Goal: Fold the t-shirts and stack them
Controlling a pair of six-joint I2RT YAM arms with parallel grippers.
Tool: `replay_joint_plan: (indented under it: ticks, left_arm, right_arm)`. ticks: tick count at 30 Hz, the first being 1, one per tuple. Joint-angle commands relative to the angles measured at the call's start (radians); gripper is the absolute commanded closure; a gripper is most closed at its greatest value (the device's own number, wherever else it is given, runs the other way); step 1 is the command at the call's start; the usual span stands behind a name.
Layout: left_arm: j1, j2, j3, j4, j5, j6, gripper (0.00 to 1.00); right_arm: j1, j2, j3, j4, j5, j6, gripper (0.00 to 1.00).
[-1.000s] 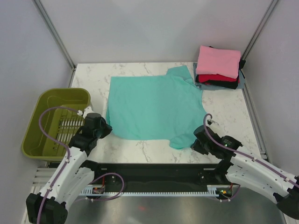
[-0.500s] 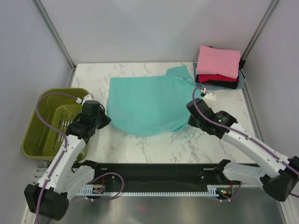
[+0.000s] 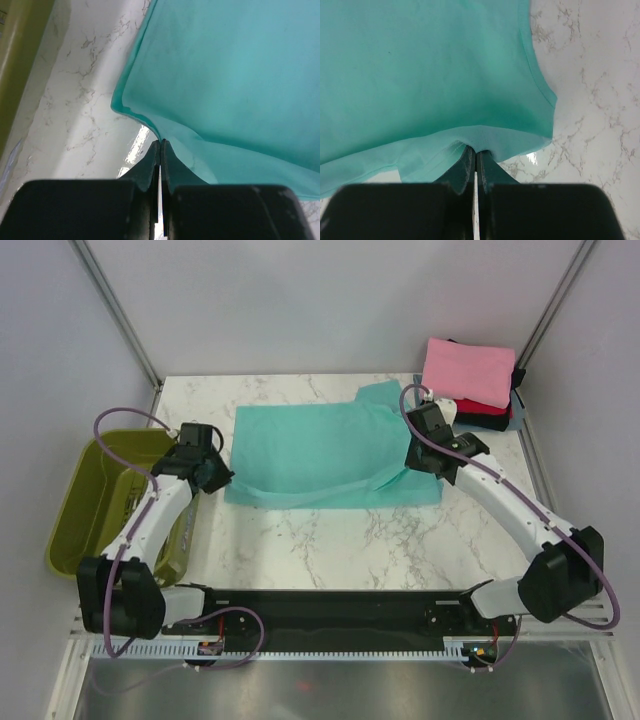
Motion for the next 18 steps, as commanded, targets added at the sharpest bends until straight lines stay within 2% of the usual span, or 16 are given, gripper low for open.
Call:
replay_joint_plan:
  ticks: [1,7,18]
  left_arm:
    - [0.003,0.066,0.07,0.035,0.005,0.054,0.98]
    - [0.017,0.194,0.131,0.037,-0.008,0.07,0.98]
    - [0.056,0.326,0.205,0.037,-0.036,0.09,0.98]
  right_arm:
    - [-0.029,0.066,0.069,0.06,-0.046,-0.065,1.0]
    - [-0.078,0.203,0.147,0.08,-0.1,-0.105,1.0]
    - [-0.123,0.402,0.261,0.105,-0.143,-0.142,1.0]
